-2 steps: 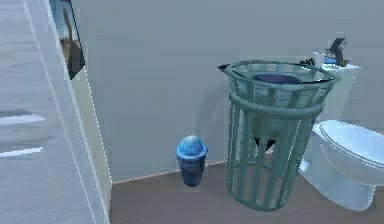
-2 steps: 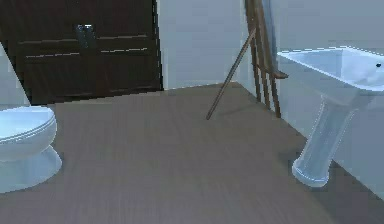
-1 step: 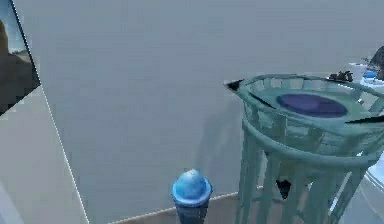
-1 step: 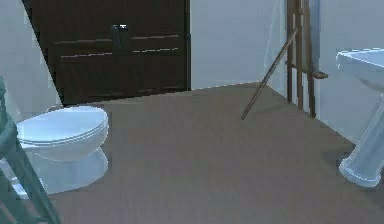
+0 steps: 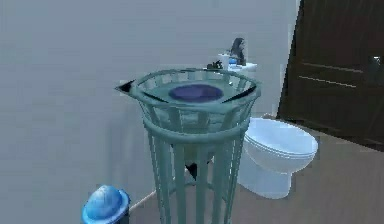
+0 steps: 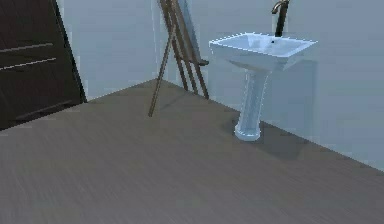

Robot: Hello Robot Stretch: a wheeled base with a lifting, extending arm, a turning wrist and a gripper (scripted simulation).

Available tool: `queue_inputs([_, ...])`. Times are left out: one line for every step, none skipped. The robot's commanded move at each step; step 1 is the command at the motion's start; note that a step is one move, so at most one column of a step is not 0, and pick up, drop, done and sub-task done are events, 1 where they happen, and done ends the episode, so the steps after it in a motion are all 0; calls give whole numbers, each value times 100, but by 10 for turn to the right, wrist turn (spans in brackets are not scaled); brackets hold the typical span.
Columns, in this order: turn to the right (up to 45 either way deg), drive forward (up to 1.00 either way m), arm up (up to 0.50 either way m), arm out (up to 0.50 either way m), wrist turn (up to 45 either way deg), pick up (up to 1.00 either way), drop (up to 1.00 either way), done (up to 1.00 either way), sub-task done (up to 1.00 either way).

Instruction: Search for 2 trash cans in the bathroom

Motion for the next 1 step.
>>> queue_inputs([0, 0, 0, 0, 0, 0, 0, 0, 100])
